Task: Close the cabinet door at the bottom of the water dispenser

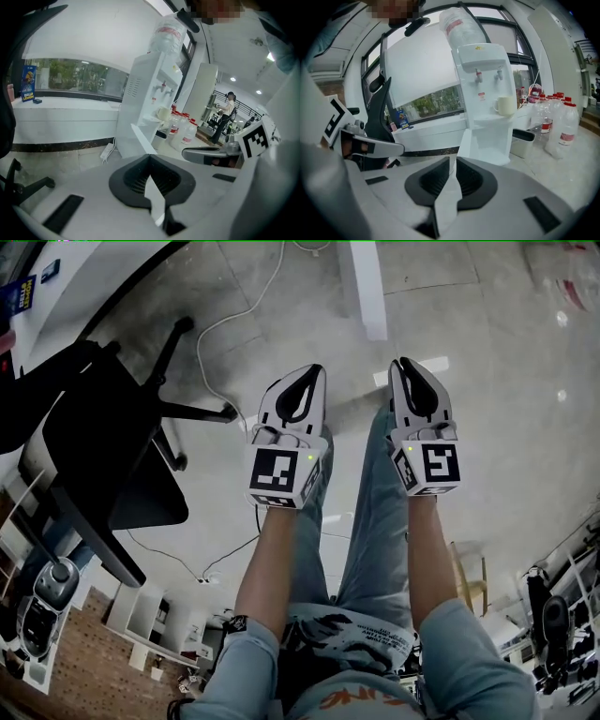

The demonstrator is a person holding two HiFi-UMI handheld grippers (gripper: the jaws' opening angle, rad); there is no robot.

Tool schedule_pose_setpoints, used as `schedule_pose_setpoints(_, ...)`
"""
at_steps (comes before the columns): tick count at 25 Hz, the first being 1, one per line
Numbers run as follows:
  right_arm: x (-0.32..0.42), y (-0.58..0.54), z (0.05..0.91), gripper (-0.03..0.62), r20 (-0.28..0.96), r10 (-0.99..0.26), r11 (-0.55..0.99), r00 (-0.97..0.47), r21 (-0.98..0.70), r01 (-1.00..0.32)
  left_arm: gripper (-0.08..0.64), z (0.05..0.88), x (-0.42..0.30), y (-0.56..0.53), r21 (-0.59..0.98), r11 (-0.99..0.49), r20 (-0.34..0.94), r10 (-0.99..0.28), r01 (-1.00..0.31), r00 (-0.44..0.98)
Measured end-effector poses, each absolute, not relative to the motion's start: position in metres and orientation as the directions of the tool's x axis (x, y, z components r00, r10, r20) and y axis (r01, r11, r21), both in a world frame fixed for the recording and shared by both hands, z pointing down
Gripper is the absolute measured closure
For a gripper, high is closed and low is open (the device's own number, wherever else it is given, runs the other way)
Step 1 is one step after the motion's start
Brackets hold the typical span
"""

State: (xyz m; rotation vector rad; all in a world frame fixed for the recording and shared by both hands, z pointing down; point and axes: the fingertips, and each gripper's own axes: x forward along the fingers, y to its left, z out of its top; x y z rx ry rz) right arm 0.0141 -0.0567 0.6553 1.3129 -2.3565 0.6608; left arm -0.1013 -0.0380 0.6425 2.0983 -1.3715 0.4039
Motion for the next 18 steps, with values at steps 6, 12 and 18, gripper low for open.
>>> schedule_pose_setpoints(6,0.008,-0.061,0.697,0.443,0.550,-0.669,0.459,-0.500,-0.224,-0.860,0.540,0.665,-0.097,-0.040,0.296,-0.288,0.557,-0.723,-0.911,0.409)
schedule_pose_setpoints(12,0.007,-0.064,0.739,0.394,0.598,-0.643,0.455,-0.478,-0.203,-0.867,0.540,0.686,-0.090,-0.039,0.288,-0.299,0.583,-0.699,-0.910,0.414)
schedule_pose_setpoints(18,-0.001,-0.078,0.759,0.380,0.618,-0.652,0.421,-0.439,-0.187,-0.888,0.540,0.696,-0.097,-0.040,0.283,-0.275,0.610,-0.688,-0.919,0.394)
